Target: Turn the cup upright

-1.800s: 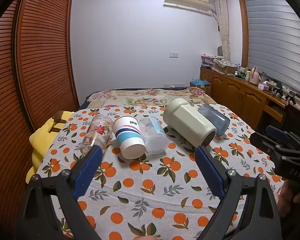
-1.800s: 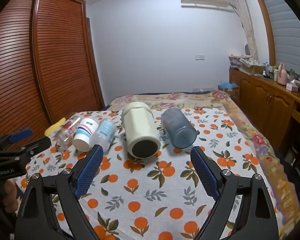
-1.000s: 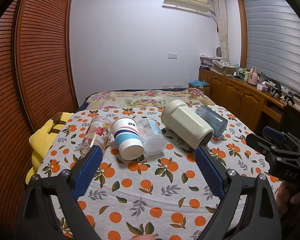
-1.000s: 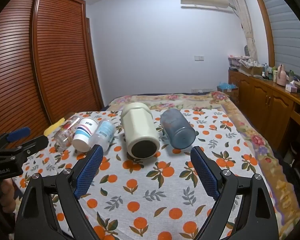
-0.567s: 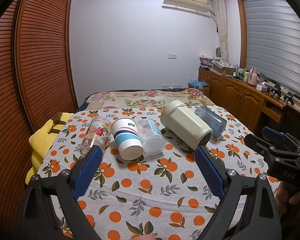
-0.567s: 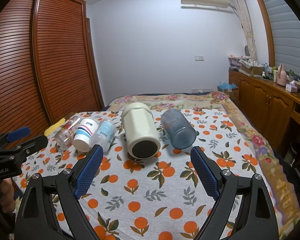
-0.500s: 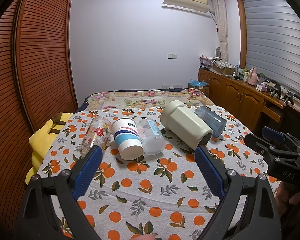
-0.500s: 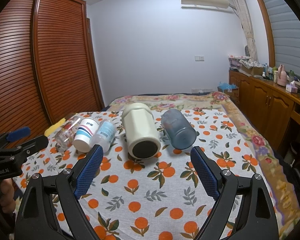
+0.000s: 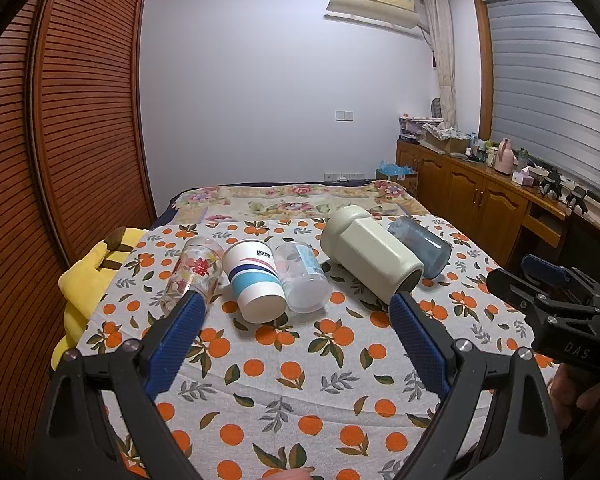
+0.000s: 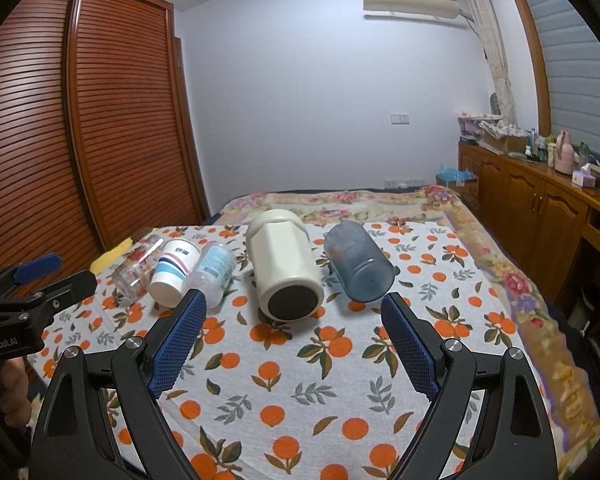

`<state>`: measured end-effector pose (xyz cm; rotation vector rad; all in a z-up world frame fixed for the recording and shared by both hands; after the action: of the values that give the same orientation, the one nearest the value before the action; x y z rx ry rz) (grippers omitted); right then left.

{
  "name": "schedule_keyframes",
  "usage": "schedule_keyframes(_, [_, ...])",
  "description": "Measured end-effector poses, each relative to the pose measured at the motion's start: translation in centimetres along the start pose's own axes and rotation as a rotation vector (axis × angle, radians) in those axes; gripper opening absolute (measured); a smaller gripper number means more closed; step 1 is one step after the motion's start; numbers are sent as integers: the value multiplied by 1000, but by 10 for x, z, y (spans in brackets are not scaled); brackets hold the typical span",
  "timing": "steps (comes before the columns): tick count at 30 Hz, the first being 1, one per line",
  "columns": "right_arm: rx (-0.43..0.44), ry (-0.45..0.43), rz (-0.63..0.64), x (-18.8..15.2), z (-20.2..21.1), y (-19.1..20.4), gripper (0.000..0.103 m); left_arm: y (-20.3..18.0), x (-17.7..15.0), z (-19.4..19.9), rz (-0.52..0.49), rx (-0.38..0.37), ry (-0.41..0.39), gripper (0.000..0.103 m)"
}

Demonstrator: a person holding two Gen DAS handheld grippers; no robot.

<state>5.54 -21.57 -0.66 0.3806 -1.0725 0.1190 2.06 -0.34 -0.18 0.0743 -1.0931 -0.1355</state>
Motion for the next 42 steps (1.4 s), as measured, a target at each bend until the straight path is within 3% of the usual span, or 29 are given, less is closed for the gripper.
schedule_keyframes(32, [3,-1,1,4,-1,5,91,-1,0,1,0,2,-1,94])
schedule_keyframes(42, [40,64,15,0,-29,15,91,11,-5,-10,9,1,45,94])
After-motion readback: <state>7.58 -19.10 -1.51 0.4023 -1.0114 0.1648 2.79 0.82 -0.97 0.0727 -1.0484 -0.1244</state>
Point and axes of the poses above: each gripper's, at about its wrist camera, not at the fingertips, and z roughly against the way its jaws point, y to its left, x to its top, the point moved 3 cm from there along -z, roughly the way its jaws point, and after that the axes turned 10 degrees about -z, right-handed, at the moved point
